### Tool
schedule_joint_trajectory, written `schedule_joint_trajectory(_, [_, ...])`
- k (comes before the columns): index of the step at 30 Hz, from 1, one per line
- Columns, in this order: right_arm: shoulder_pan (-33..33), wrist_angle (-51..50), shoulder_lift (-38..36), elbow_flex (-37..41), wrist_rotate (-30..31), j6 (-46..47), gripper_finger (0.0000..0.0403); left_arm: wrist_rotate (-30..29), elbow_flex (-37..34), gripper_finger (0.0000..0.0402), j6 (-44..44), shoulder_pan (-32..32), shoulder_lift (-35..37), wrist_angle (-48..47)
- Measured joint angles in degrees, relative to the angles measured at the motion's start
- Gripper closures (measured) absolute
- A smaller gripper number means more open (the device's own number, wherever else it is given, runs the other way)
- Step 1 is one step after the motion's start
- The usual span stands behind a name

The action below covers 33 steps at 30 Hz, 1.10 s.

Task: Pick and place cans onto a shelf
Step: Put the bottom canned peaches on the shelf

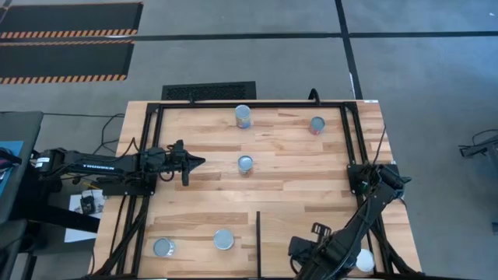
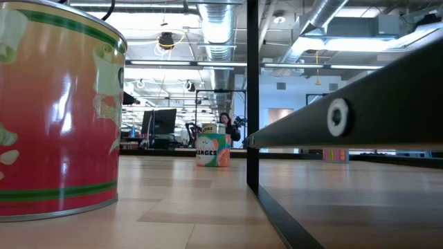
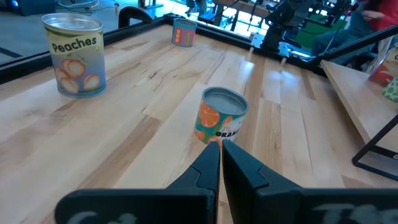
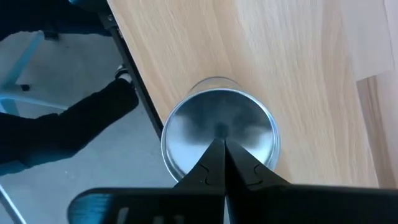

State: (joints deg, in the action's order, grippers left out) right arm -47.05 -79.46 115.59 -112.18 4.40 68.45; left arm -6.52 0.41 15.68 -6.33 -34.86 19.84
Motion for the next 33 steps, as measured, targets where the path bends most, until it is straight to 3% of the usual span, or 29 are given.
schedule_joint_trajectory(33, [-0.3,5.2,-0.7,4.8,-4.0,-0.5,0.0392,0.1,0.0,0.0395,0.7,1.7,0.0,-1.2])
